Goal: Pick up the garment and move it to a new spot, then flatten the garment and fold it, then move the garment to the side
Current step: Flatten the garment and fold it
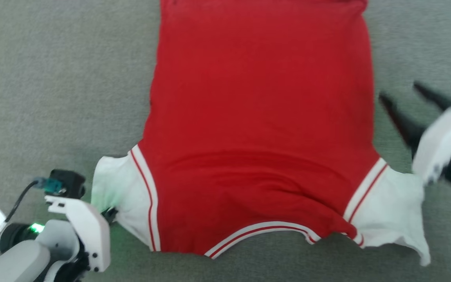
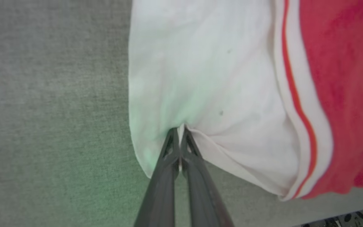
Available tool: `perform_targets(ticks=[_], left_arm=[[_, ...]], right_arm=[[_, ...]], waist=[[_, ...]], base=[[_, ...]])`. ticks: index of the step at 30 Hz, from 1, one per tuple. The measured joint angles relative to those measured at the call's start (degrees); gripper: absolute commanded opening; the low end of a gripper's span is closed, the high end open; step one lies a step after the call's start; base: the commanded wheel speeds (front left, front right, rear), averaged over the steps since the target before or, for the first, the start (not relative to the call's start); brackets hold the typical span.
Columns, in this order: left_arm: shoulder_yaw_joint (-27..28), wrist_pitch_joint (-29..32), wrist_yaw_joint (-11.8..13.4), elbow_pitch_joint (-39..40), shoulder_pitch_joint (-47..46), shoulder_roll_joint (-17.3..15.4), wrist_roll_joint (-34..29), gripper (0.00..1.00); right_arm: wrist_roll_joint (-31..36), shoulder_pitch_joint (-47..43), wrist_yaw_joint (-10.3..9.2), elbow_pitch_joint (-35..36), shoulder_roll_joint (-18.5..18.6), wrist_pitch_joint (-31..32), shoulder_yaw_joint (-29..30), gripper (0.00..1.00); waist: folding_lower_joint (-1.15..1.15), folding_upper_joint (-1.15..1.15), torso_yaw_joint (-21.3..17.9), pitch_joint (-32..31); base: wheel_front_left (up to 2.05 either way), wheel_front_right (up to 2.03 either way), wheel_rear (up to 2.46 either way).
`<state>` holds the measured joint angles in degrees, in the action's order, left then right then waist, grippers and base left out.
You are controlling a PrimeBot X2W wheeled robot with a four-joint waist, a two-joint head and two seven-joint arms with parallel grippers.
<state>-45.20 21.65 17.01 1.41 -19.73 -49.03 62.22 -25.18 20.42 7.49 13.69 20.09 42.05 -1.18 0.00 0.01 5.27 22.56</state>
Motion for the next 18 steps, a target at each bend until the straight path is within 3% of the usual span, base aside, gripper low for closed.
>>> perform_targets(ticks=[11, 18], left_arm=[[-1.8, -0.04, -3.66, -1.89, -5.48, 5.28, -2.42, 0.0], [-2.72, -0.83, -6.26, -4.16, -7.91, 8.47, -2.8, 0.0]], right_arm=[[5.69, 24.86, 0.0, -29.88, 1.05, -6.32, -0.69, 1.0], [8.78, 36.76, 0.0, -48.26, 1.18, -3.75, -1.57, 1.0]], waist=[[0.0, 0.0, 6.05, 3.47], [0.0, 0.0, 10.26, 5.73]], base=[[0.0, 0.0, 0.0], [0.0, 0.0, 0.0]])
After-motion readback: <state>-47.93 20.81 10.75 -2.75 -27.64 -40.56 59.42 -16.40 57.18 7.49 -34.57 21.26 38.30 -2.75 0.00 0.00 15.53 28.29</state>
